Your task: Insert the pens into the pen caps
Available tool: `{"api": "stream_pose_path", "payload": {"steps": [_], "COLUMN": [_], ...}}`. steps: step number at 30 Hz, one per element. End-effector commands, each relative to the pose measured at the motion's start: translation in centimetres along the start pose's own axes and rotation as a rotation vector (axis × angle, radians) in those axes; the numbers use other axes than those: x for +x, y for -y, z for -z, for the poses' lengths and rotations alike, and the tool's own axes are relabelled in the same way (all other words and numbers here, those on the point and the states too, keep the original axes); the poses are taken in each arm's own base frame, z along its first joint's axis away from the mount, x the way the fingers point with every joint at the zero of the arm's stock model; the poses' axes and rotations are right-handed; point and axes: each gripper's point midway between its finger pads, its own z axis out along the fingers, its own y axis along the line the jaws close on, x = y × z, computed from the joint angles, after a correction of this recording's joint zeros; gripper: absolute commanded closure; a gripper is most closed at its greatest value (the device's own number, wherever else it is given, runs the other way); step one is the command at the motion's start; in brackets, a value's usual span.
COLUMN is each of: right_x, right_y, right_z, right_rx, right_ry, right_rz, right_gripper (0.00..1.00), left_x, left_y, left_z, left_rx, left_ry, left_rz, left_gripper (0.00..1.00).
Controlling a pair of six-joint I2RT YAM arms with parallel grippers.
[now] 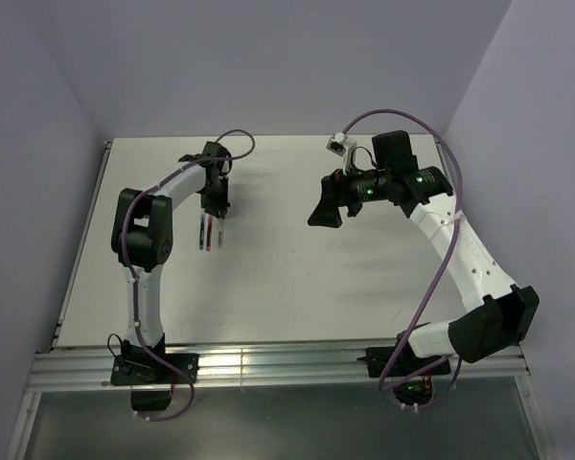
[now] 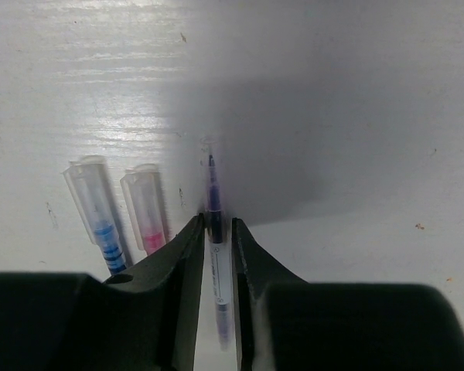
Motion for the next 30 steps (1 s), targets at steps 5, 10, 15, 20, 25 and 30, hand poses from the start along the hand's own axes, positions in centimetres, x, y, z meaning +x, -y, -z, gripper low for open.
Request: {"api": "stream_pose_path", "payload": {"steps": [5, 10, 15, 20, 25, 30], "right_x": [-1.3, -1.8, -3.2, -5.5, -6.8, -4.2], "right_y": [-0.4, -0.3, 0.5, 2.4, 4.6, 7.6], "right_z": [0.9, 1.4, 3.0, 6.1, 9.4, 10.0], "right_rx": [0.019, 0.046, 0.099, 0.197, 0.307, 0.404], "right_ry": [0.033, 0.049, 0.090, 0.154, 0.208, 0.156], "right_rz": [0.042, 0.062, 0.084, 0.106, 0.094, 0.053], "right_gripper": [0.02, 0.02, 0.00, 0.00, 0.00, 0.00], "left_x": [-1.1, -3.1, -8.6, -11.0, -9.1, -5.5], "left_y": [0.9, 2.0, 3.8, 6.1, 7.5, 7.2], "left_z": [1.4, 4.7, 13.5, 22.9, 30.7, 31.5], "left_rx": [-0.005, -0.001, 0.058, 0.215, 0.380, 0.424], "left_ry": [0.023, 0.094, 0.331, 0.561, 0.729, 0.661], "left_rz": [-0.023, -0.069, -0.110, -0.212, -0.307, -0.367], "left_gripper": [0.75, 0.73, 0.65, 0.29, 0.00, 0.01]}}
